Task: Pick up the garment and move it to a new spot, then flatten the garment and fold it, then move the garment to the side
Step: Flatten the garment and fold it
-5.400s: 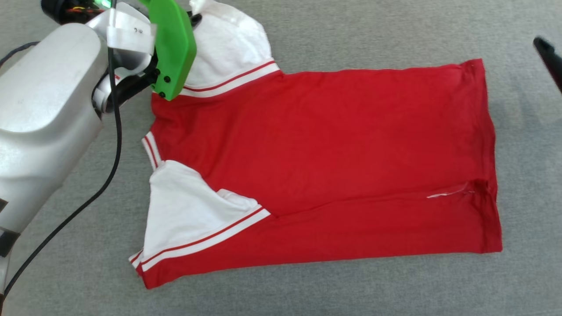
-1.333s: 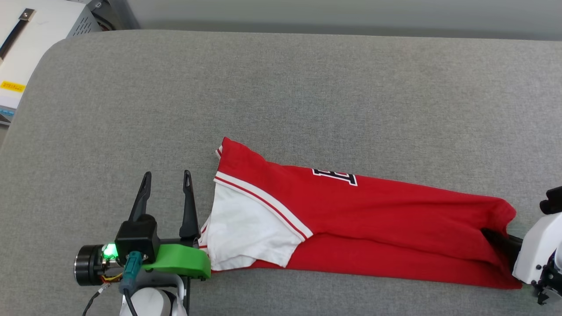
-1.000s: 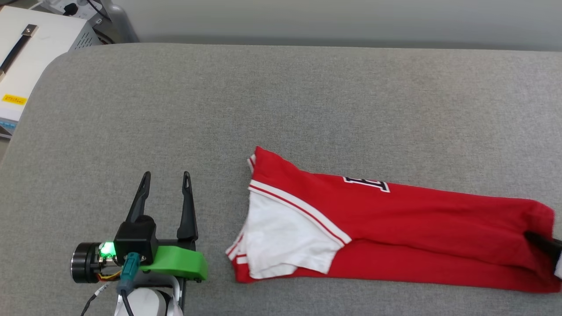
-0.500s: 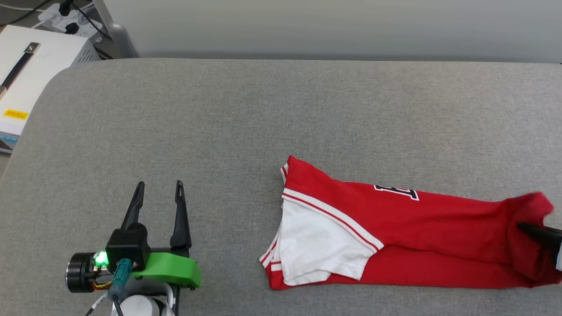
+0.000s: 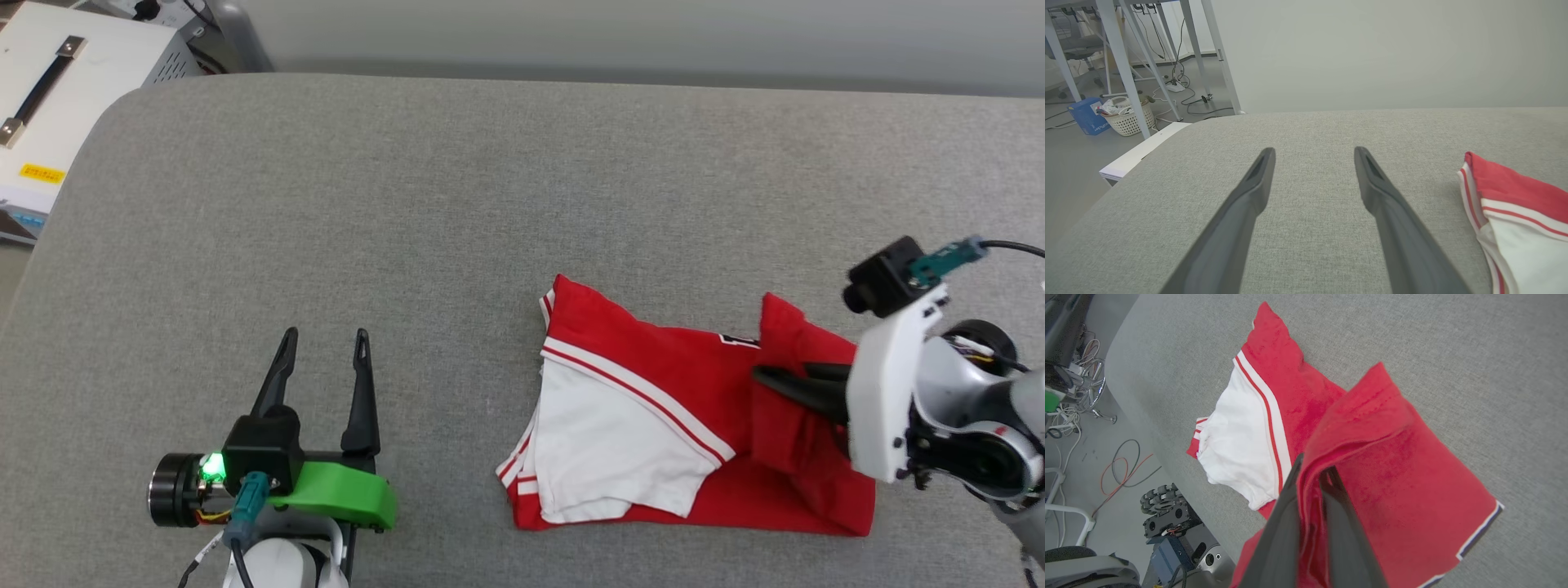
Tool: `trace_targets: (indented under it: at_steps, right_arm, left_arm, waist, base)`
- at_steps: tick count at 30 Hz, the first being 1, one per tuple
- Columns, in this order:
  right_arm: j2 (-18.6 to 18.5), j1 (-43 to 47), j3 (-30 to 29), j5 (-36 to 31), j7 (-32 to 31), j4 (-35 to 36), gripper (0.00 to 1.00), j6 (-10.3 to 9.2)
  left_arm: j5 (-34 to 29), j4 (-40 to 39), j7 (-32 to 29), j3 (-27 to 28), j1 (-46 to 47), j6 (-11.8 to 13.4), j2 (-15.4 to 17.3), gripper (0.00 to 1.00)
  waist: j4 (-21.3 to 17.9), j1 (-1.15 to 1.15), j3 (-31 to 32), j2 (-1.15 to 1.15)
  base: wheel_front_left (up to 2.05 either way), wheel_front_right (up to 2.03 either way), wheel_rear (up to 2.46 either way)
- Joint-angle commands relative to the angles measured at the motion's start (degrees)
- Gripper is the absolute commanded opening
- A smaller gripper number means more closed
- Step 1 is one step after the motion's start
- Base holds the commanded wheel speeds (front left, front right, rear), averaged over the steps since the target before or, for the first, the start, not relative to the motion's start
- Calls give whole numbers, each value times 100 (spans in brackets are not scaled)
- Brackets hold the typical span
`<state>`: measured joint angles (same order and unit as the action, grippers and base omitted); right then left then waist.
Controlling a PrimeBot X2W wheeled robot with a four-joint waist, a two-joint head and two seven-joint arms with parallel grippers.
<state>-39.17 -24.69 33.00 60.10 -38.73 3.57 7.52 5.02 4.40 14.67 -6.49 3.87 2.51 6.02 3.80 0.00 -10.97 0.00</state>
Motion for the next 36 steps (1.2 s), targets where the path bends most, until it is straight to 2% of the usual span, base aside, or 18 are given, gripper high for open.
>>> trace_targets:
  at_steps: [1,6,12,19,24,25,26,27,32,36]
  right_arm:
    - [145,-251,183,-125,-53,-24,0,-3]
    - [663,-959,860,-288,-121,-287,0,-3]
    - [1057,-1564,1586,-500,-28,-939,0,-3]
    - [1296,-1692,2369,-613,266,-1908,0,-3]
    - [1394,-1766,2598,-512,921,-2162,2,-3]
    - [1385,-1779,2625,-485,1037,-2143,24,-3]
    - [1357,-1807,2637,-479,1236,-2082,67,-3]
    - [1317,-1823,2617,-490,1424,-2041,100,-3]
    - [998,-1741,2467,-544,2333,-1620,100,-3]
    - [802,-1556,1929,-960,3288,-1541,100,-3]
  left_arm:
    - [-55,10,33,-3,163,-48,-49,100]
    - [-98,60,33,-14,325,-107,-118,100]
    - [-126,82,33,-2,464,-147,-178,100]
    - [-142,140,33,-25,553,-150,-237,100]
    - [-146,187,33,27,512,-135,-258,100]
    - [-152,201,33,37,496,-137,-260,100]
    - [-162,208,33,50,482,-140,-261,100]
    - [-171,217,33,56,467,-142,-263,100]
    - [-203,236,33,123,350,-163,-261,100]
    - [-222,227,33,179,235,-180,-248,100]
  waist:
    - [111,0,-127,0]
    - [214,0,-314,0]
    - [294,0,-526,0]
    - [358,0,-621,0]
    - [299,0,-530,0]
    - [285,0,-489,0]
    - [262,0,-436,0]
    - [250,0,-387,0]
    - [121,0,-91,0]
    - [-29,0,115,0]
  base:
    - [0,0,0]
    - [0,0,0]
    - [0,0,0]
    - [0,0,0]
    - [0,0,0]
    - [0,0,0]
    - [0,0,0]
    - [0,0,0]
    - [0,0,0]
    - [0,0,0]
